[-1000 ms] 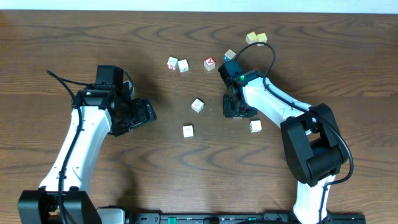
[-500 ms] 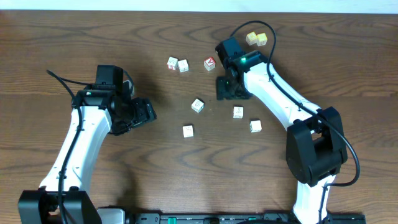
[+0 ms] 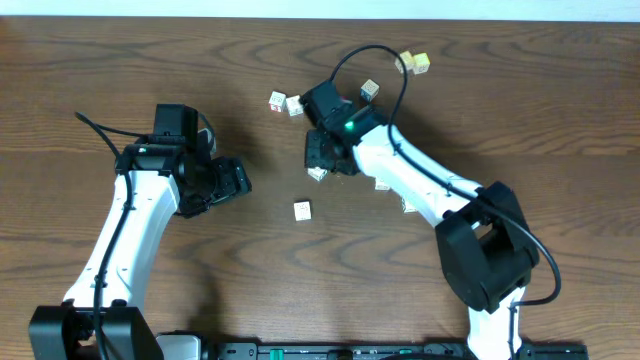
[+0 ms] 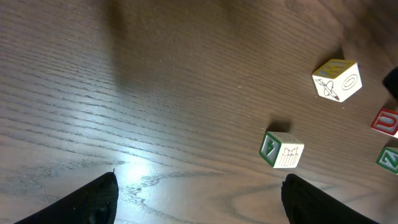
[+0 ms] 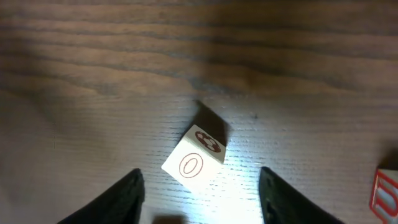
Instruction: Lift 4 blocks
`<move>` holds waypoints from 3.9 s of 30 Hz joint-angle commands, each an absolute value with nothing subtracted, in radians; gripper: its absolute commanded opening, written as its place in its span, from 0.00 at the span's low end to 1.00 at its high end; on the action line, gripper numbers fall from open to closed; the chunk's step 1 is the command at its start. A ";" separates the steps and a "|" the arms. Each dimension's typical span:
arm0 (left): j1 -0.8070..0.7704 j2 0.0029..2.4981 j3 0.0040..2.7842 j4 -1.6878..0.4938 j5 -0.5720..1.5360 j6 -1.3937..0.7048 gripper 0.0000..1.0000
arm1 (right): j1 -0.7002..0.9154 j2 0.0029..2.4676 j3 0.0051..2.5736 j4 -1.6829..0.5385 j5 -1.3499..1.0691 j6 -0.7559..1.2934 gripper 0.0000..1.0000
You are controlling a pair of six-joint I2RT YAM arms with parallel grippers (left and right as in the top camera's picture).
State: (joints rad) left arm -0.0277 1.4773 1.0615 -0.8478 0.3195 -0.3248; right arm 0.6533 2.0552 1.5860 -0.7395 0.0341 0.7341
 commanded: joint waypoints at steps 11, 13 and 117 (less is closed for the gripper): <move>-0.024 1.484 1.049 -0.848 0.321 -0.326 0.84 | 0.741 2.085 1.541 -0.681 0.213 1.016 0.76; -0.024 1.484 1.049 -0.848 0.321 -0.326 0.84 | 0.742 2.105 1.541 -0.677 0.212 1.032 0.71; -0.024 1.484 1.049 -0.849 0.321 -0.311 0.84 | 0.435 1.921 1.750 -1.474 0.156 0.384 0.62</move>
